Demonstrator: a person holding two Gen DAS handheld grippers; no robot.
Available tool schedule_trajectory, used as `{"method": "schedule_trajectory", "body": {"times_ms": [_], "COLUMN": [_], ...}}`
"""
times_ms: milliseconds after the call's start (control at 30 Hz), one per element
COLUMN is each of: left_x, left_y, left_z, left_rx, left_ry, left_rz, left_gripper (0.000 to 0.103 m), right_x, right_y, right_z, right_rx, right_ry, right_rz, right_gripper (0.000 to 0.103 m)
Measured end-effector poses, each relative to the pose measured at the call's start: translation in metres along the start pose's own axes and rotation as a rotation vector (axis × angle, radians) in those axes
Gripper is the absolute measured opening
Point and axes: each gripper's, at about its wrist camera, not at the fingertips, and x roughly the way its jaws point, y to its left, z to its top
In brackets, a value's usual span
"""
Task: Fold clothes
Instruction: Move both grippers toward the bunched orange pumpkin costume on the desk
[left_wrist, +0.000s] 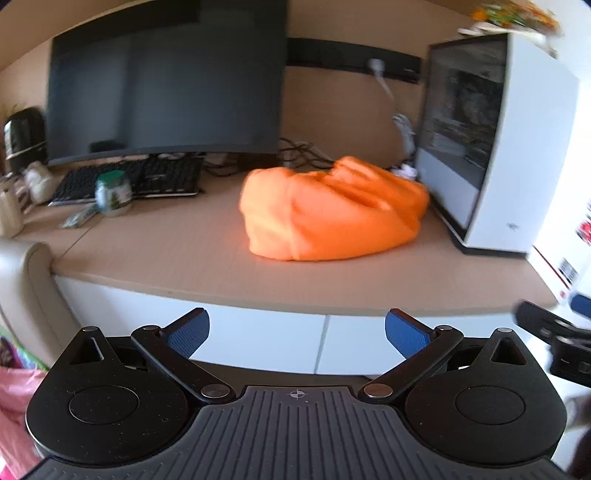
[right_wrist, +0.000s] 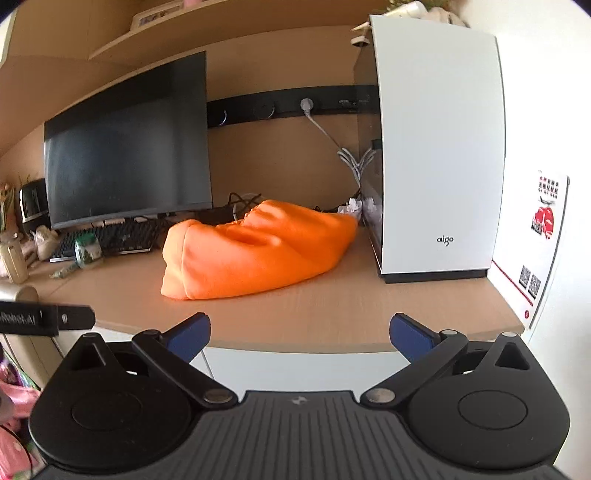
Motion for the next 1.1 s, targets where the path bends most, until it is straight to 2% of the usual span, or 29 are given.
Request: {"method": "schedule_trajectory", "body": {"times_ms": [167, 233, 333, 500, 567, 767, 1100], "left_x": [-0.009, -0.015, -0.007, -0.008, -0.002, -0.007, -0.015], "left_y": [0.011, 0.004, -0.021, -0.046, -0.039, -0.022, -0.011], "left_z": [0.008, 0.01, 0.013, 0.011, 0.018, 0.009, 0.005], "left_rx": [0.06, 0.083, 0.103, 0.076, 0.083, 0.096, 0.063], "left_ry": [-0.033, -0.04, 0.02, 0.05, 0.064, 0.056, 0.061], "left_rz": [0.043, 0.067, 0.112, 0.102, 0.068, 0.008, -0.001], "left_gripper": [0.103, 0.103, 0.103, 0.103, 0.103, 0.103, 0.103], "right_x": [-0.003, -0.004, -0.006, -0.008, -0.008, -0.012, -0.016], "right_y": [0.003, 0.004, 0.005, 0.002, 0.002, 0.005, 0.01], "right_z": [0.003, 0.004, 0.005, 0.003, 0.003, 0.002, 0.003], "right_rx": [-0.038, -0.054, -0.077, -0.065, -0.056, -0.047, -0.06], "right_ry": [-0.002, -0.003, -0.005, -0.001, 0.006, 0.014, 0.008], "right_rz": [-0.012, -0.017, -0.024, -0.037, -0.038, -0.038, -0.024], "right_gripper": [0.103, 0.103, 0.103, 0.103, 0.103, 0.103, 0.103]}}
